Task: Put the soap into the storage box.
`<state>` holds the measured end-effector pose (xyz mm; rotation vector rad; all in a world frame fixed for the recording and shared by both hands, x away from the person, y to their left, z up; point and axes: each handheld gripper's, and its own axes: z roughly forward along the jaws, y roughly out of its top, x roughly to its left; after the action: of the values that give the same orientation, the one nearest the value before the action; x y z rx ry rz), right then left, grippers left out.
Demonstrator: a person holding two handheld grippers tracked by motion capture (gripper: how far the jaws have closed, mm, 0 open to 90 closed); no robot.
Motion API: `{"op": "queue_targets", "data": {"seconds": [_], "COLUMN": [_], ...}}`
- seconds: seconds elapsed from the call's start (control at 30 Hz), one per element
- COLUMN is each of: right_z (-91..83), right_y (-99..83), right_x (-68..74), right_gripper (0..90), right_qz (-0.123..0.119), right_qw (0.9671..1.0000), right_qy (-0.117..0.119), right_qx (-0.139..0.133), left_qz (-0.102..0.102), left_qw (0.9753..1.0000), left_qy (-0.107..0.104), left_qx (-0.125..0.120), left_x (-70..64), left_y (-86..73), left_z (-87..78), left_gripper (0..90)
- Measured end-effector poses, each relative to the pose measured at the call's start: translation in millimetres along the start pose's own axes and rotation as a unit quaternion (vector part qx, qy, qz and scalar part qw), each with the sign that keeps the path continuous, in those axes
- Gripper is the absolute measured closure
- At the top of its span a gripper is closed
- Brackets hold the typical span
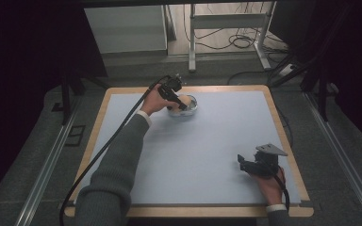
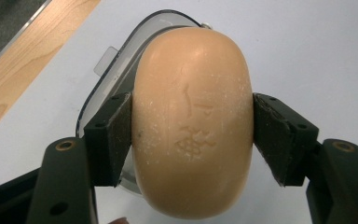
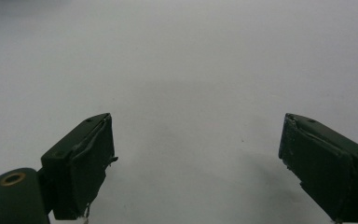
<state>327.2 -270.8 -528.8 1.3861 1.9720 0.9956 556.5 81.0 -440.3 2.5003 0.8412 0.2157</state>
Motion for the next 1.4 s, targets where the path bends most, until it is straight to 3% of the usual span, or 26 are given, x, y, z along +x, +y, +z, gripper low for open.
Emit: {"op": "queue_targets", "data": {"seconds": [0.4,0.7,0.77,1.07,1.4], "right_z": [0.1,0.4,0.5,0.4,0.7], "right_y": [0.0,0.2,0.2,0.2,0.1], "right_x": [0.1,0.5,0.5,0.6,0.8], "right_gripper": [10.5,10.5,10.5,10.5,10.5], "right_qz": [0.0,-0.004,-0.003,-0.004,-0.005], "right_qw": [1.0,1.0,1.0,1.0,1.0], "right_qy": [-0.001,-0.003,-0.003,-0.003,-0.005], "right_qx": [0.0,0.002,0.003,0.002,0.002], "left_qz": [-0.004,-0.003,-0.007,-0.002,-0.019], "left_qw": [1.0,1.0,0.9999,0.9998,0.9986], "left_qy": [0.003,0.007,0.003,0.001,0.004], "left_qx": [0.005,0.002,-0.01,-0.02,-0.05], "left_x": [9.0,8.1,7.8,1.8,-9.9], "left_y": [1.2,-0.3,-0.2,-7.8,-25.2], "left_z": [14.8,22.3,20.1,5.1,-22.4], "left_gripper": [32.9,32.6,32.6,30.9,26.6]}}
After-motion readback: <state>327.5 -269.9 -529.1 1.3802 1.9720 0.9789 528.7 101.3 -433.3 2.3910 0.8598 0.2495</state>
